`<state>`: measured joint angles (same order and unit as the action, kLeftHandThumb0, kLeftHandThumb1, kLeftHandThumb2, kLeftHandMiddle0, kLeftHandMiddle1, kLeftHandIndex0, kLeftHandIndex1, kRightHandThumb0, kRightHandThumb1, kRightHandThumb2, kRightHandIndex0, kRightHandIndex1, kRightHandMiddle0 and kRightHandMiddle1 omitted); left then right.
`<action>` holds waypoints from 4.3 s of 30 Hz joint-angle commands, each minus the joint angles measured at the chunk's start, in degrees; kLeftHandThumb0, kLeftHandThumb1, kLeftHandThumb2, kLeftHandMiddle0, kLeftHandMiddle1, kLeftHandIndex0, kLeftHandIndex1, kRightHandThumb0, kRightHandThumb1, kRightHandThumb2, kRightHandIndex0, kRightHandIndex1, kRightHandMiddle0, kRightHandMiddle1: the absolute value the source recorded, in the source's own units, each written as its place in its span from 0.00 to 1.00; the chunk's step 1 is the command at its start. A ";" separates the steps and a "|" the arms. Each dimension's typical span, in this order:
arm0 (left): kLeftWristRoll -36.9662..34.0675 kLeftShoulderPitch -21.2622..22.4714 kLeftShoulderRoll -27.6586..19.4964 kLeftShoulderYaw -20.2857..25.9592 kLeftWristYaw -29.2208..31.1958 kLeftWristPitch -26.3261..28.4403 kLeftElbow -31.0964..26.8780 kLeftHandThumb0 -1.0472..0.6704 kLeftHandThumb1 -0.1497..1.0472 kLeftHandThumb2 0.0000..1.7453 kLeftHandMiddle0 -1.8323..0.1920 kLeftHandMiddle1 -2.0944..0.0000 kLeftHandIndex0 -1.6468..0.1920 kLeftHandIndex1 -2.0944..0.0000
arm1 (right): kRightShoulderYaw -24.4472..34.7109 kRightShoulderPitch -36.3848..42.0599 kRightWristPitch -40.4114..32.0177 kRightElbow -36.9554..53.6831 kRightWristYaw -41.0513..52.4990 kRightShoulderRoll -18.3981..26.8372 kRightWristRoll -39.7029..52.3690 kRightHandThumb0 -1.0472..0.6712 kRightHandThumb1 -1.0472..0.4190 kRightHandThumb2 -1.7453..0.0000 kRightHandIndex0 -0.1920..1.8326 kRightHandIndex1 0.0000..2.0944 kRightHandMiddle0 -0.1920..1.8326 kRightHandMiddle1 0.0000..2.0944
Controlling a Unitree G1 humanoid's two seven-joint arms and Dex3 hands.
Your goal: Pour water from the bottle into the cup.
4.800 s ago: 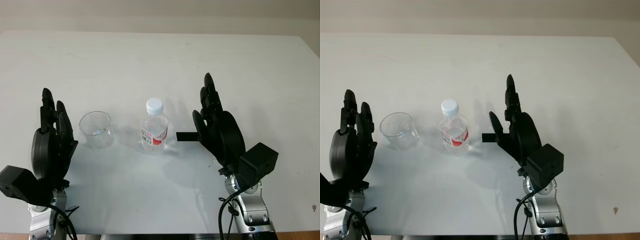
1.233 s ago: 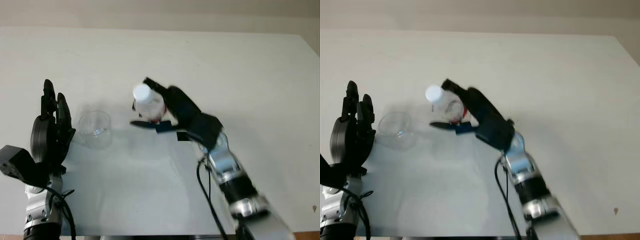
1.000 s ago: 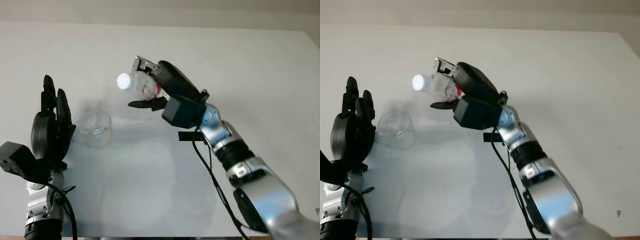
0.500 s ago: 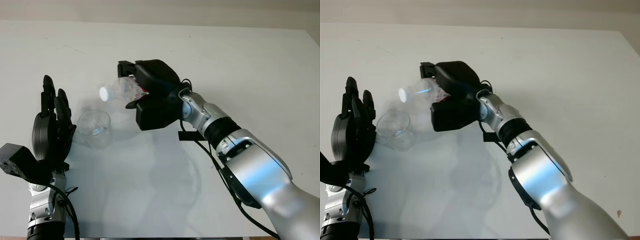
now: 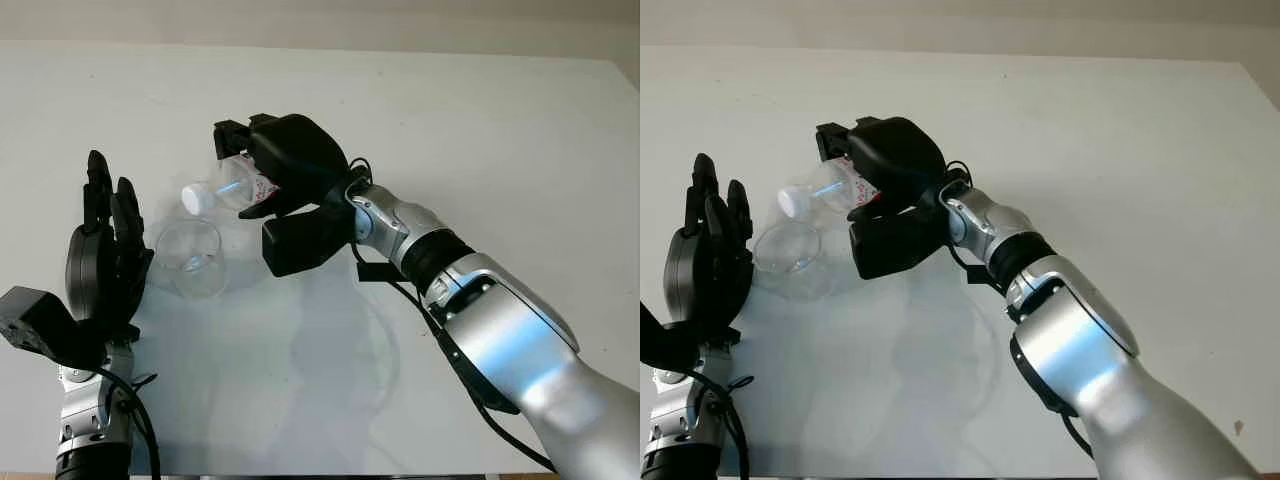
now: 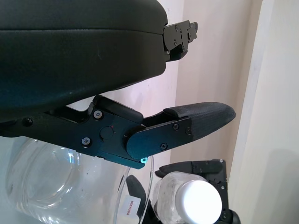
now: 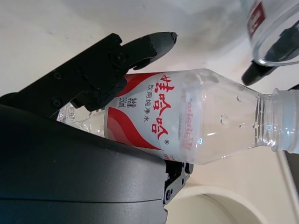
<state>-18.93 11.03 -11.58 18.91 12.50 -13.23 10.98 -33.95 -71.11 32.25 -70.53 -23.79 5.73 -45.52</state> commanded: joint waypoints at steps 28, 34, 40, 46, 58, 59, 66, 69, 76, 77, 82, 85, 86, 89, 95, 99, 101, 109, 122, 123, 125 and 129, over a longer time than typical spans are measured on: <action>1.00 -1.67 1.31 -0.08 -0.69 -1.00 0.85 0.16 1.00 0.38 1.00 0.98 1.00 1.00 | -14.33 -6.95 -2.78 -1.68 -28.34 2.14 -16.92 0.34 0.00 0.89 0.72 1.00 0.37 1.00; 1.15 -1.80 1.10 -0.07 -0.48 -1.26 0.93 0.16 1.00 0.38 1.00 0.97 1.00 1.00 | -14.36 -6.62 -2.02 -1.67 -30.07 1.94 -16.76 0.36 0.00 0.84 0.74 1.00 0.47 1.00; 1.13 -1.90 1.16 -0.05 -0.84 -0.66 0.54 0.16 1.00 0.37 0.99 0.97 1.00 1.00 | -9.30 -5.15 2.08 -2.17 -23.24 1.17 -9.82 0.36 0.00 0.85 0.72 1.00 0.47 1.00; 1.07 -1.89 1.31 0.03 -0.90 -0.95 0.82 0.16 1.00 0.37 0.99 0.97 1.00 0.99 | 6.93 -0.31 5.33 -1.07 1.06 -1.54 12.79 0.39 0.00 0.86 0.66 1.00 0.50 1.00; 0.57 -1.74 0.88 0.16 0.32 -0.90 1.40 0.16 1.00 0.39 0.99 0.97 1.00 1.00 | 30.18 8.56 -13.02 11.04 38.07 0.59 44.11 0.40 0.00 0.78 0.66 1.00 0.51 1.00; 0.38 -1.65 0.89 0.14 0.54 -0.79 1.47 0.16 1.00 0.38 0.99 0.97 1.00 0.99 | 31.65 9.85 -17.64 14.36 39.97 1.07 46.40 0.40 0.00 0.78 0.68 1.00 0.52 1.00; 0.58 -0.63 1.16 -0.26 0.86 -0.77 2.64 0.17 1.00 0.39 0.99 0.98 1.00 1.00 | 37.04 22.26 -39.45 40.05 45.32 5.55 54.92 0.41 0.00 0.74 0.75 1.00 0.55 1.00; 0.66 -0.46 1.37 -0.65 0.86 -0.47 2.72 0.17 1.00 0.40 1.00 0.98 1.00 1.00 | 36.88 27.49 -42.65 48.20 48.00 7.93 55.63 0.40 0.00 0.75 0.75 1.00 0.57 1.00; 0.03 -0.41 1.58 -0.64 1.60 -0.20 3.34 0.17 1.00 0.41 1.00 1.00 1.00 1.00 | 36.96 40.00 -42.93 64.61 48.23 9.12 55.73 0.40 0.00 0.75 0.69 1.00 0.57 1.00; 0.11 -0.48 1.60 -0.62 1.56 -0.20 3.30 0.17 1.00 0.41 1.00 0.99 1.00 1.00 | 36.99 41.31 -42.52 65.82 48.24 9.03 55.81 0.40 0.00 0.75 0.69 1.00 0.56 1.00; -0.23 -0.80 1.43 -0.24 2.36 -0.68 3.57 0.17 1.00 0.42 1.00 1.00 1.00 1.00 | 36.60 46.62 -44.61 70.01 47.21 8.65 55.78 0.39 0.00 0.74 0.68 1.00 0.52 1.00; -0.40 -0.92 1.38 -0.05 2.85 -1.22 3.86 0.17 1.00 0.43 1.00 1.00 1.00 1.00 | 36.31 49.42 -43.51 70.52 46.21 7.88 55.40 0.39 0.00 0.74 0.68 1.00 0.49 1.00; -0.49 -0.95 1.37 0.02 2.99 -1.36 3.92 0.17 1.00 0.43 1.00 1.00 1.00 1.00 | 36.21 50.04 -43.62 70.71 45.93 7.67 55.44 0.39 0.00 0.74 0.68 1.00 0.48 1.00; -0.82 -1.00 1.31 0.26 3.48 -1.69 4.18 0.18 1.00 0.43 1.00 1.00 1.00 1.00 | 36.31 51.40 -44.76 71.19 45.39 6.80 56.36 0.38 0.00 0.74 0.68 1.00 0.47 1.00; -1.04 -1.22 1.37 0.28 3.57 -1.30 3.59 0.18 1.00 0.44 1.00 1.00 1.00 1.00 | 35.62 53.09 -47.99 71.72 43.85 5.48 57.00 0.37 0.00 0.73 0.70 1.00 0.47 1.00; -1.43 -1.60 1.28 0.50 3.79 -1.27 3.26 0.18 1.00 0.44 1.00 1.00 1.00 1.00 | 35.16 53.92 -49.75 70.72 42.97 4.91 56.99 0.36 0.00 0.73 0.70 1.00 0.47 1.00; -1.57 -1.79 1.16 0.62 3.76 -1.15 3.15 0.18 1.00 0.44 1.00 1.00 1.00 1.00 | 34.91 54.35 -48.95 69.44 42.67 4.56 56.66 0.37 0.00 0.73 0.71 1.00 0.47 1.00; -1.57 -1.97 0.87 0.63 3.48 -0.92 2.77 0.18 1.00 0.44 1.00 1.00 1.00 1.00 | 33.93 54.07 -46.55 65.74 40.71 4.34 53.88 0.35 0.00 0.73 0.71 1.00 0.47 1.00; -1.13 -1.72 0.27 0.62 3.26 -0.70 2.89 0.18 1.00 0.44 1.00 1.00 1.00 1.00 | 29.91 54.14 -26.53 55.39 36.25 5.23 41.88 0.35 0.00 0.73 0.62 1.00 0.40 1.00; -1.05 -1.73 0.21 0.58 3.14 -0.57 2.69 0.18 1.00 0.44 1.00 1.00 1.00 1.00 | 29.76 54.15 -24.97 54.45 36.27 5.31 41.46 0.35 0.00 0.74 0.60 1.00 0.38 1.00; -0.94 -1.77 0.00 0.58 3.24 -0.71 2.68 0.18 1.00 0.44 1.00 1.00 1.00 1.00 | 29.92 54.23 -23.10 53.09 36.56 5.12 41.54 0.33 0.00 0.78 0.51 1.00 0.31 1.00; -1.29 -1.72 -0.12 0.81 3.77 -1.40 3.28 0.18 1.00 0.44 1.00 1.00 1.00 1.00 | 30.62 54.61 -20.46 51.33 36.97 4.62 42.54 0.29 0.00 0.86 0.30 1.00 0.16 1.00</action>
<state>-20.22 10.27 -11.53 19.37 15.96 -14.11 13.60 -3.32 -18.57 11.83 -16.80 12.87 10.06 -2.95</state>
